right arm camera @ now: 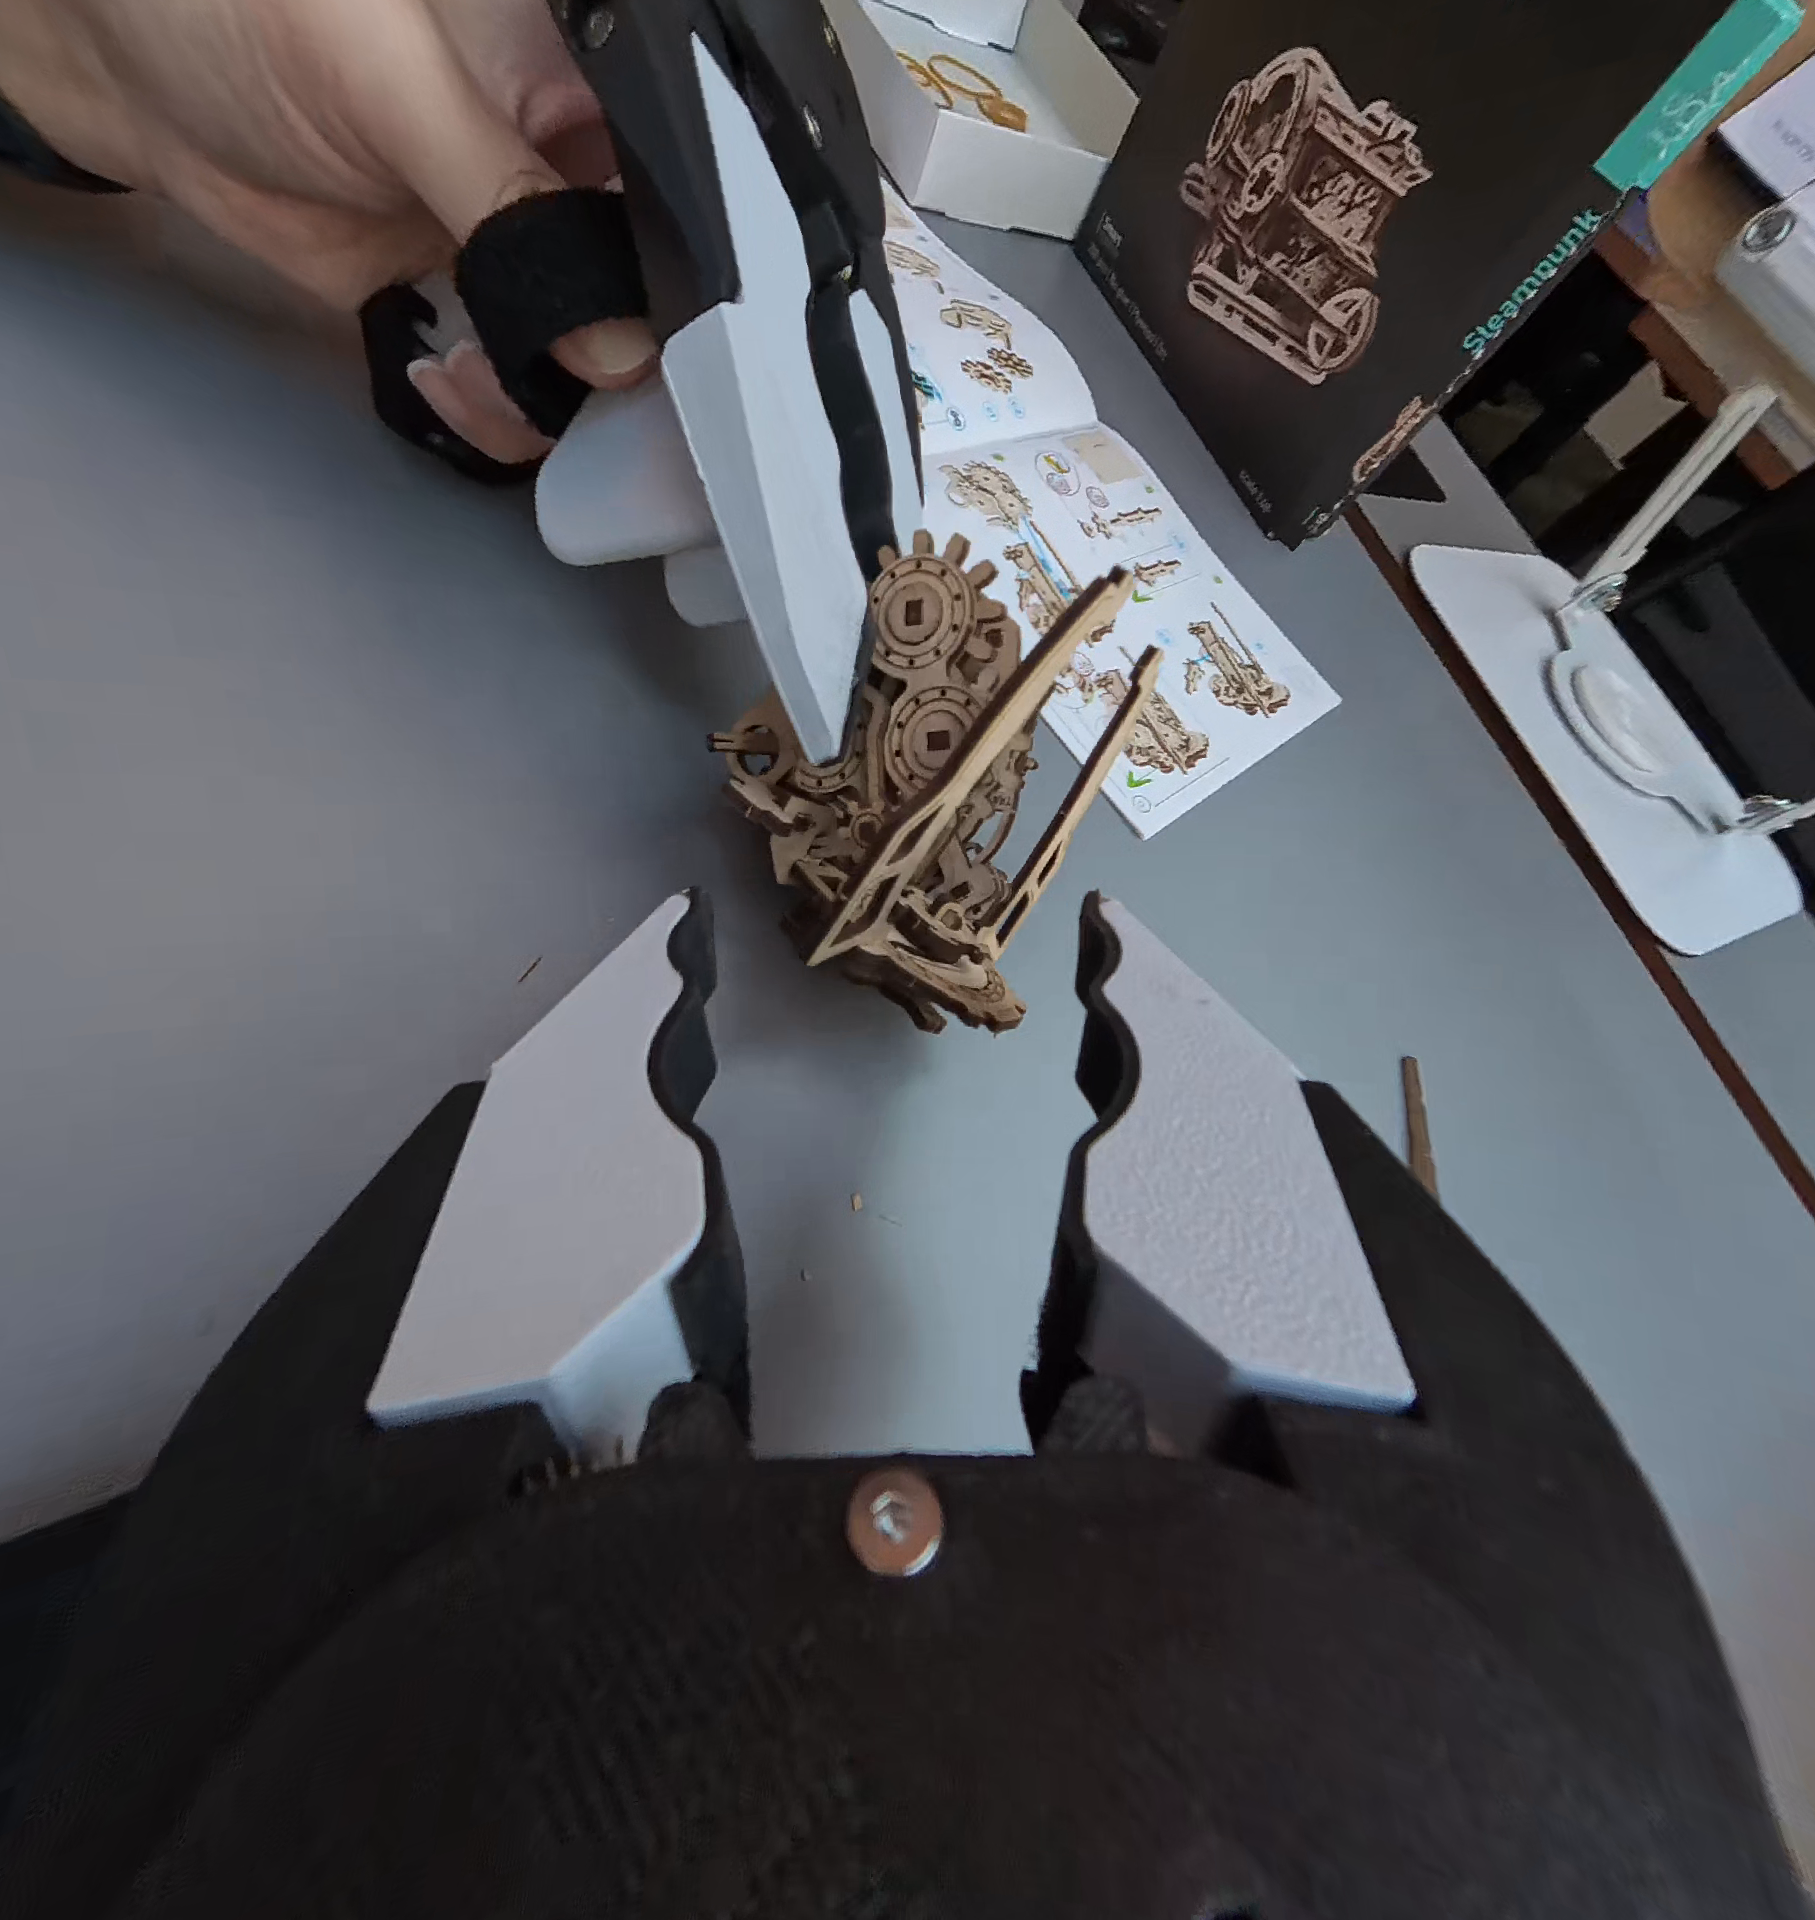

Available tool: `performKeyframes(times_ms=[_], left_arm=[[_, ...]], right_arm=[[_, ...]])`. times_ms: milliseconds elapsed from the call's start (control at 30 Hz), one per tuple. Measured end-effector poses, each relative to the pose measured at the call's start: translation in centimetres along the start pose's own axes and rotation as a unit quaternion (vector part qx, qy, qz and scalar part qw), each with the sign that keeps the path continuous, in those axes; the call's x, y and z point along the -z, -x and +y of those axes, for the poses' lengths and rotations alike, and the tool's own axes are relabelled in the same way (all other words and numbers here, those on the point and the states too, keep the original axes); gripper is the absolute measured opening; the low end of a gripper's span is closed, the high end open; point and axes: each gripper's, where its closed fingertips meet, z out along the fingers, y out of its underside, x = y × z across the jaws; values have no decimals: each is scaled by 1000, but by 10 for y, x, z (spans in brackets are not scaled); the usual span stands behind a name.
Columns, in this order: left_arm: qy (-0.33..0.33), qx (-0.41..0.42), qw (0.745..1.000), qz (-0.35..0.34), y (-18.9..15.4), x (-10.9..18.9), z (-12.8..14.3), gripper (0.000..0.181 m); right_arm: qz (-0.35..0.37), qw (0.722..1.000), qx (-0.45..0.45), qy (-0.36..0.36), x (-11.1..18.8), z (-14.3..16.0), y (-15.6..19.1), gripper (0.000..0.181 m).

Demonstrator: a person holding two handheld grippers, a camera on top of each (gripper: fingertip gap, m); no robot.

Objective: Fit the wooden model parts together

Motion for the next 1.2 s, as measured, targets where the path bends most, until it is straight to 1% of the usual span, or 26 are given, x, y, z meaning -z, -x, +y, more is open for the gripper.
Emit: performKeyframes(times_ms=[100,167,200,233,333,400,500,600,667,767,833,867,900,967,1000,1133,1200], left_arm=[[-2,2,1000,-3,1,0,0,19],[-3,4,1000,-4,1,0,-1,19],[-3,5,1000,-5,1,0,-1,19],[-4,7,1000,-6,1,0,-1,19],[-10,13,1000,-10,3,0,-4,19],[-16,27,1000,1,1,1,-6,19],[-19,40,999,11,-2,0,-5,19],[-5,40,999,10,-1,-3,-1,19],[-4,42,999,16,-4,-3,0,19],[3,41,999,17,-4,-4,3,19],[14,39,999,15,-4,-6,8,19],[18,38,999,15,-4,-7,9,19],[22,39,999,17,-4,-8,10,19],[27,37,999,16,-4,-8,11,19],[30,36,999,17,-5,-8,12,19],[36,38,998,23,-7,-9,13,19],[40,39,998,23,-7,-11,14,19]], right_arm=[[17,999,26,11,-12,-2,2,69],[28,999,30,17,-17,-1,-2,67],[18,999,23,14,-19,-2,-1,61],[19,1000,20,13,-19,-2,-3,56],[42,999,32,4,-14,-3,-13,54],[66,997,44,-16,-7,-9,-21,43],[73,992,96,-48,0,-19,-23,41],[75,988,123,-55,1,-17,-22,43],[91,983,143,-71,6,-21,-26,52],[94,972,190,-103,13,-28,-21,57],[76,964,231,-105,12,-25,-12,50],[73,963,236,-105,11,-24,-10,50],[65,964,237,-104,10,-23,-9,50],[60,960,254,-104,10,-24,-10,58],[50,959,260,-104,10,-25,-10,59],[-7,966,241,-96,9,-23,-8,59],[-21,964,250,-92,9,-22,-8,60]])
